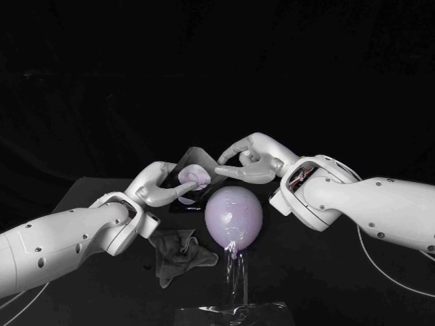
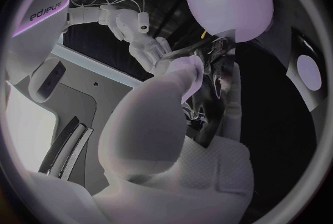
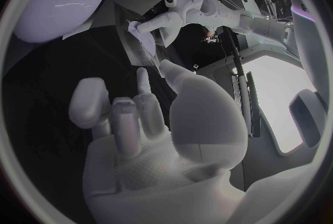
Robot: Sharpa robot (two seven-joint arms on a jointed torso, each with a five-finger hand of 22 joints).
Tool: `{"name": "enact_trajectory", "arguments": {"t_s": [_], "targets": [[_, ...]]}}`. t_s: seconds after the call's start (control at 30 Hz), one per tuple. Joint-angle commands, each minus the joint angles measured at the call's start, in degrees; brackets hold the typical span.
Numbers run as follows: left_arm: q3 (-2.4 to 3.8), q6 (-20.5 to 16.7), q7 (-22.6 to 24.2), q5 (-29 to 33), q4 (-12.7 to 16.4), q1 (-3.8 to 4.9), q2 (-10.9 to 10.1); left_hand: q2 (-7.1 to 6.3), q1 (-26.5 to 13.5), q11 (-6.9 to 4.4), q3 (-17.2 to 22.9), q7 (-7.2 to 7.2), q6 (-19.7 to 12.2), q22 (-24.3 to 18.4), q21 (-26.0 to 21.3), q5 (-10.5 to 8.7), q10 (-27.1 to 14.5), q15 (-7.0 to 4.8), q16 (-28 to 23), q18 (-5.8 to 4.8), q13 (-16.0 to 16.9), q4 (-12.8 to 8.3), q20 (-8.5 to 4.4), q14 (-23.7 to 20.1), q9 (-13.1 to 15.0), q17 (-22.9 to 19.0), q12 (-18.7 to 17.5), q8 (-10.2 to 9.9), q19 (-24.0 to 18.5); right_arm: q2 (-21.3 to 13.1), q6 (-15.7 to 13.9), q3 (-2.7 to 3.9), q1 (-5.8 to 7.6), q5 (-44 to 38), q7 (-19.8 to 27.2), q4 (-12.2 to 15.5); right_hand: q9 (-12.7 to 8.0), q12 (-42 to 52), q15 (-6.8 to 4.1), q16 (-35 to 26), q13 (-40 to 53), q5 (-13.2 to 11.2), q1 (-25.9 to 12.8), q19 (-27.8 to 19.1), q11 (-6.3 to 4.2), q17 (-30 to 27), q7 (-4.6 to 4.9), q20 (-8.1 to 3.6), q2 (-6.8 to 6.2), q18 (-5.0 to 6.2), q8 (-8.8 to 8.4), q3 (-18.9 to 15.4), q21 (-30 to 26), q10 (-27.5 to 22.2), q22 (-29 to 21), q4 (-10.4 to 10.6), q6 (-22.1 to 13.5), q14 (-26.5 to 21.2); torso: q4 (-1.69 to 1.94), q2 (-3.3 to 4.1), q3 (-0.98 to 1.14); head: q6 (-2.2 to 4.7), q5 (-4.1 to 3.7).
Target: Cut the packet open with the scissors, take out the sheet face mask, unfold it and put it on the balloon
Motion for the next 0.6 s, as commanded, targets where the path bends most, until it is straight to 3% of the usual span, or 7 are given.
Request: {"name": "enact_trajectory", "arguments": {"t_s": [0.03,0.2,0.3,0.53,0.6], "targets": [[0.08,0.8,0.3,1.7,0.1,0.10,0.2,0.63,0.2,0.18,0.3,0.20,0.2,0.0,0.2,0.23,0.3,-0.24,-0.3,0.39,0.0,0.0,-0.12,-0.1,1.3,0.1,-0.1,0.4,-0.4,0.1,3.3,-0.01,-0.18,-0.6,0.8,-0.3,-0.2,-0.9,0.49,-0.2,8.8,-0.5,-0.6,-0.7,0.45,12.8,0.20,0.18,-0.39,0.53,-0.61,-0.6,-0.6,0.8,-0.4,0.1,-0.9,5.5,-0.01,-0.02,0.01,0.19,0.16],[0.08,1.2,0.3,2.9,0.6,0.10,0.2,0.62,0.1,0.20,0.3,0.23,0.2,0.1,0.3,0.23,0.2,-0.23,-0.4,0.39,0.0,0.0,-0.11,-0.1,1.3,0.1,-0.2,0.4,-0.4,0.6,3.8,-0.10,-0.47,-1.0,0.1,-1.2,-0.3,-1.5,0.77,-0.1,8.5,-2.3,0.2,-0.9,0.70,13.1,0.44,0.53,-0.24,0.60,-0.97,-1.2,-1.0,0.4,-0.5,-0.1,-1.3,5.5,0.01,0.01,0.04,0.28,0.21],[0.08,1.7,0.3,3.9,1.3,0.10,0.1,0.59,0.1,0.22,0.3,0.25,0.1,0.1,0.3,0.23,0.2,-0.22,-0.4,0.38,0.0,0.0,-0.10,-0.1,1.3,0.1,-0.2,0.4,-0.5,0.9,3.8,-0.14,-0.65,-1.2,-0.5,-1.7,-0.1,-0.6,0.60,0.2,9.0,-2.6,2.9,-0.4,0.48,14.2,0.23,0.51,1.47,0.49,-0.53,-0.1,-0.2,0.9,0.1,-1.2,-0.4,5.8,0.02,0.06,0.04,0.21,0.15],[0.09,2.2,0.4,5.5,2.5,0.10,0.1,0.56,0.1,0.25,0.4,0.29,0.1,0.2,0.4,0.23,0.2,-0.19,-0.5,0.36,0.0,-0.1,-0.09,-0.2,1.3,0.1,-0.2,0.3,-0.6,1.3,4.0,-0.21,-0.88,-1.9,-1.2,-2.3,0.3,0.6,0.17,0.3,9.7,-2.6,5.9,0.1,-0.13,14.4,-0.51,0.26,4.01,0.36,0.42,1.7,0.5,1.6,0.7,-2.5,1.4,5.8,-0.03,0.04,0.00,0.19,0.10],[0.09,2.3,0.5,5.8,2.7,0.10,0.1,0.56,0.1,0.25,0.4,0.29,0.1,0.2,0.4,0.23,0.2,-0.19,-0.5,0.36,0.0,-0.1,-0.09,-0.2,1.3,0.1,-0.2,0.3,-0.6,1.4,3.7,-0.22,-0.93,-2.0,-1.0,-2.4,0.8,2.2,-0.40,0.3,10.7,-2.6,8.3,0.7,-0.87,14.7,-1.40,-0.10,7.11,0.21,1.42,4.0,1.4,2.5,1.4,-3.4,3.0,5.9,-0.02,0.01,0.02,0.15,0.07]]}}
